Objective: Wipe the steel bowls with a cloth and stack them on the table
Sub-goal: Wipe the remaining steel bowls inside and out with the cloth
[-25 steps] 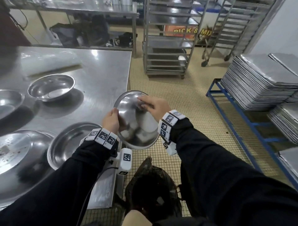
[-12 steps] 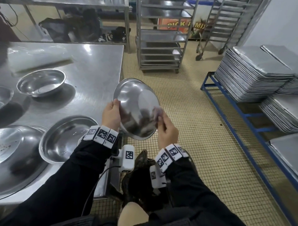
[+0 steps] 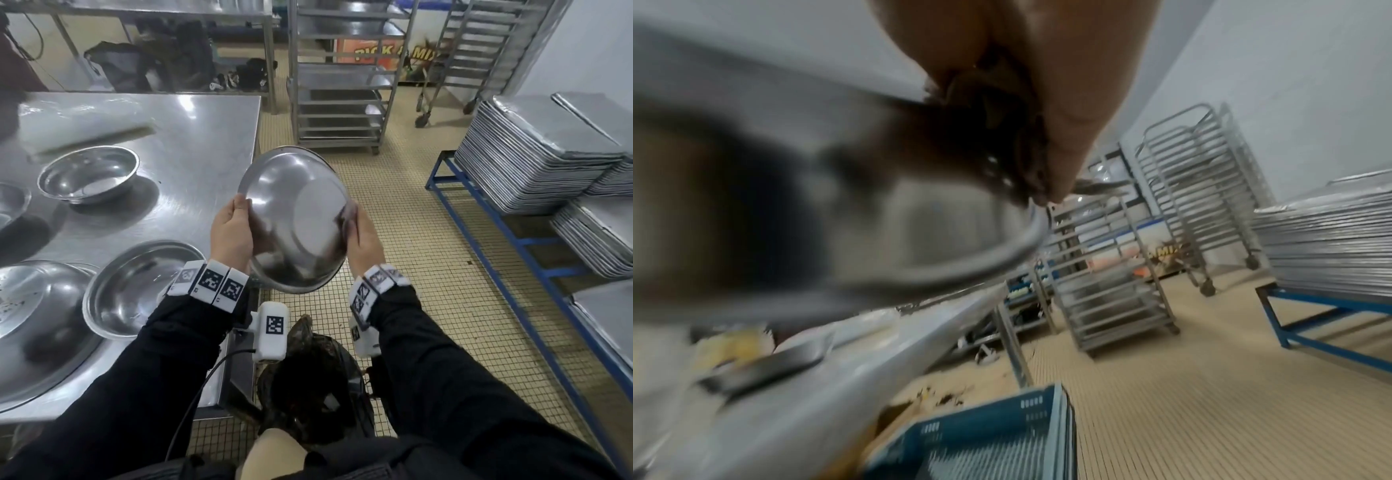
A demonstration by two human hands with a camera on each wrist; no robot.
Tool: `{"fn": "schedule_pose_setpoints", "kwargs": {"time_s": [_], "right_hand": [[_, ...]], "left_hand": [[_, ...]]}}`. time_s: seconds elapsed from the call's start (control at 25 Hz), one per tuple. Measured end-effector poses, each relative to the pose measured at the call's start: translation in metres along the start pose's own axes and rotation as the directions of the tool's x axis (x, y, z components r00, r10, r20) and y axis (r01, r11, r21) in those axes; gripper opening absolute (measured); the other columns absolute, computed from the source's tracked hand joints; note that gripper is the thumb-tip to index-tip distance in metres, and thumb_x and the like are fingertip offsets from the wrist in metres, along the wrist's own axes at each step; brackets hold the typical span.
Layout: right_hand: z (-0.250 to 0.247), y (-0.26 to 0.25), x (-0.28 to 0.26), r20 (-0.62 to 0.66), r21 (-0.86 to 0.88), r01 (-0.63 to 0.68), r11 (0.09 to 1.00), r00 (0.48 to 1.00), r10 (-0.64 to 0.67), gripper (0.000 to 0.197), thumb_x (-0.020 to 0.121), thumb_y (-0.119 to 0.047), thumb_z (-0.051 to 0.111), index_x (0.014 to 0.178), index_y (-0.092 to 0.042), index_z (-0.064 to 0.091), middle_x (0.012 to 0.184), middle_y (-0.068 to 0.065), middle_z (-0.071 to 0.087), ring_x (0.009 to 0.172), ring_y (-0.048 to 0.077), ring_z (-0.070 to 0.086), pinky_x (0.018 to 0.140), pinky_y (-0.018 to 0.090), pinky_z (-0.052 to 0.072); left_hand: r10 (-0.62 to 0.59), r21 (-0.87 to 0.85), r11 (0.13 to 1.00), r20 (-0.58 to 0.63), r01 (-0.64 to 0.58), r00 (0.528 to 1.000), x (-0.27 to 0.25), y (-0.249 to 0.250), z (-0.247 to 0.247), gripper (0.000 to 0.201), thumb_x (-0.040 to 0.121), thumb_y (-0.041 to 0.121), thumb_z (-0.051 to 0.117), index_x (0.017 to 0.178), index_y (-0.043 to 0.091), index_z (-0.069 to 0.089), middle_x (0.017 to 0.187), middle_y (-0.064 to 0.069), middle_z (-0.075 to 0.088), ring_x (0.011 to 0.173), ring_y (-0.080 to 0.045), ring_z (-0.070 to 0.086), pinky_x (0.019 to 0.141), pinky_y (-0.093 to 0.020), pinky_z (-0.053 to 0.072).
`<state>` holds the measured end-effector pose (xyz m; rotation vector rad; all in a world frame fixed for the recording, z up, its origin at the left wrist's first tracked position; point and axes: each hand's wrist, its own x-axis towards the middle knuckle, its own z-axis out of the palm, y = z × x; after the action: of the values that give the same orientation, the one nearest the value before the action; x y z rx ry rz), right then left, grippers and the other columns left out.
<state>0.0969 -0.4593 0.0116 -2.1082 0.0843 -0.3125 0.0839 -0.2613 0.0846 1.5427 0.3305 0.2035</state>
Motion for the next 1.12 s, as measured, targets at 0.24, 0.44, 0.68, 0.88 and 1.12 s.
{"fn": "schedule_pose_setpoints", "kwargs": {"time_s": [0.24, 0.44, 0.68, 0.88, 1.12], "right_hand": [[0.044, -0.028, -0.062, 0.109, -0.133, 0.354, 0.926, 0.934, -0.342, 0.051, 0.101, -0.035, 0.023, 0.149, -0.025, 0.007, 0.158, -0.002, 0.001, 0.146, 0.019, -0.001, 0.117, 0.039, 0.008], [0.038, -0.075, -0.001, 0.085, -0.332, 0.466, 0.820, 0.881, -0.466, 0.052, 0.099, -0.039, 0.026, 0.147, -0.022, 0.026, 0.156, 0.003, 0.019, 0.145, 0.027, 0.008, 0.117, 0.038, 0.000], [0.008, -0.035, 0.030, -0.012, 0.007, -0.027, 1.000, 1.000, 0.027, 0.046, 0.101, -0.039, 0.029, 0.137, -0.015, 0.044, 0.137, 0.007, 0.048, 0.127, 0.023, 0.044, 0.105, 0.027, 0.029], [0.042, -0.001, -0.032, -0.019, 0.097, -0.119, 0.988, 0.992, 0.121, 0.047, 0.099, -0.044, 0.025, 0.143, -0.029, 0.034, 0.140, 0.001, 0.048, 0.123, 0.022, 0.050, 0.105, 0.045, 0.040], [0.059, -0.020, -0.053, 0.013, -0.080, 0.159, 0.984, 0.987, -0.158, 0.051, 0.101, -0.023, 0.034, 0.148, -0.023, 0.015, 0.157, -0.001, 0.010, 0.145, 0.019, 0.009, 0.116, 0.032, 0.012]], "left_hand": [[0.042, 0.009, 0.999, -0.059, -0.042, 0.997, 0.008, -0.001, 0.003, 0.026, 0.104, 0.033, 0.037, 0.089, 0.023, 0.056, 0.092, 0.002, 0.062, 0.088, -0.014, 0.059, 0.074, -0.020, 0.045], [0.045, 0.045, 0.998, -0.045, -0.043, 0.998, 0.005, -0.001, 0.006, 0.029, 0.103, 0.031, 0.040, 0.082, 0.022, 0.057, 0.083, 0.003, 0.059, 0.077, -0.010, 0.055, 0.070, -0.022, 0.045], [0.019, 0.072, 0.997, -0.047, -0.015, 0.999, 0.009, -0.010, -0.005, 0.034, 0.103, 0.033, 0.040, 0.074, 0.022, 0.054, 0.074, 0.003, 0.053, 0.070, -0.011, 0.050, 0.065, -0.023, 0.042], [-0.027, 0.076, 0.996, -0.106, 0.036, 0.994, 0.018, -0.016, -0.016, 0.033, 0.103, 0.037, 0.035, 0.092, 0.016, 0.057, 0.082, 0.003, 0.057, 0.077, -0.010, 0.054, 0.069, -0.023, 0.041], [-0.007, 0.075, 0.997, -0.122, 0.017, 0.993, 0.019, -0.019, -0.018, 0.031, 0.104, 0.034, 0.032, 0.099, 0.015, 0.056, 0.089, 0.001, 0.058, 0.085, -0.014, 0.055, 0.077, -0.025, 0.040]]}}
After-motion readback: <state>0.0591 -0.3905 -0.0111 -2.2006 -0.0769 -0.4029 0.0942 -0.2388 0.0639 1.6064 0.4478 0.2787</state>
